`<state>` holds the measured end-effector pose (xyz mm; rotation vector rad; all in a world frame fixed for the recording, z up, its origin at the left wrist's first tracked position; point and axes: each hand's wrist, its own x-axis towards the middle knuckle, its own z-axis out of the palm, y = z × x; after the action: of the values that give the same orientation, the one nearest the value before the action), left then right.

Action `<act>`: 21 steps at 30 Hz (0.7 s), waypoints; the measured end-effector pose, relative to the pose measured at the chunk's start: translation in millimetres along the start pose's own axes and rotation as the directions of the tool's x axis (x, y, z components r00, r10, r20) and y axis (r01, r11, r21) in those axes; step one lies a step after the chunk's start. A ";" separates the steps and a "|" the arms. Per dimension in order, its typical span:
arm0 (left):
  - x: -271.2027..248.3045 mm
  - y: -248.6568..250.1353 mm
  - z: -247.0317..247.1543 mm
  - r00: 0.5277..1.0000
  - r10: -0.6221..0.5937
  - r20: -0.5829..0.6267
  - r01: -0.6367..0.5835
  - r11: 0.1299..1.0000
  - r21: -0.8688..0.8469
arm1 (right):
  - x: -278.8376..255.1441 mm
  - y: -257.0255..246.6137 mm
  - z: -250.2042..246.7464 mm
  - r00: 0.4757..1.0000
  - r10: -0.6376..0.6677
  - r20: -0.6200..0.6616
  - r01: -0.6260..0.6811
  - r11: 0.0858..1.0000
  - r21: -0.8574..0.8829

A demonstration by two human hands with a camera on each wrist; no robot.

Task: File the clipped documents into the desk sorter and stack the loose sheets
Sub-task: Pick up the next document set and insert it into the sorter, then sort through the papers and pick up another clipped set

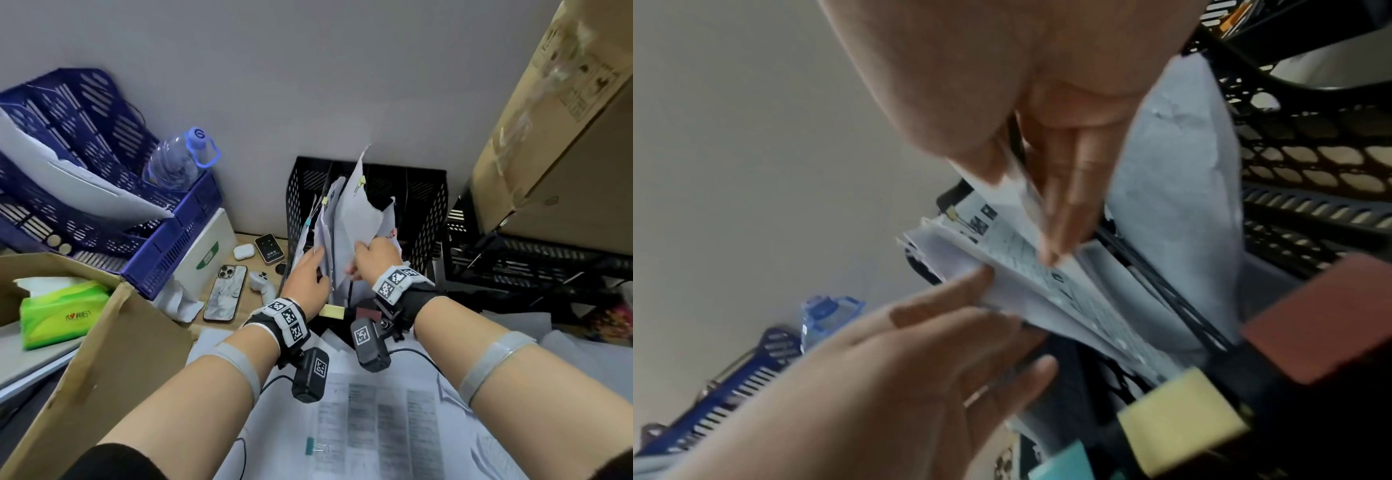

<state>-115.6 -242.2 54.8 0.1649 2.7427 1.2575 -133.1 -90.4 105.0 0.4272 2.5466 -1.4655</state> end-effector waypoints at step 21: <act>-117.2 -92.3 42.7 0.658 -0.588 0.470 0.507 0.808 0.302 | -117.9 160.4 20.8 0.762 0.522 0.383 -0.424 0.850 -0.314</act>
<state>2.1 -287.6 -35.5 -0.2541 2.1227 0.6936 31.3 -51.1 -2.3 0.5675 1.9860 -0.9550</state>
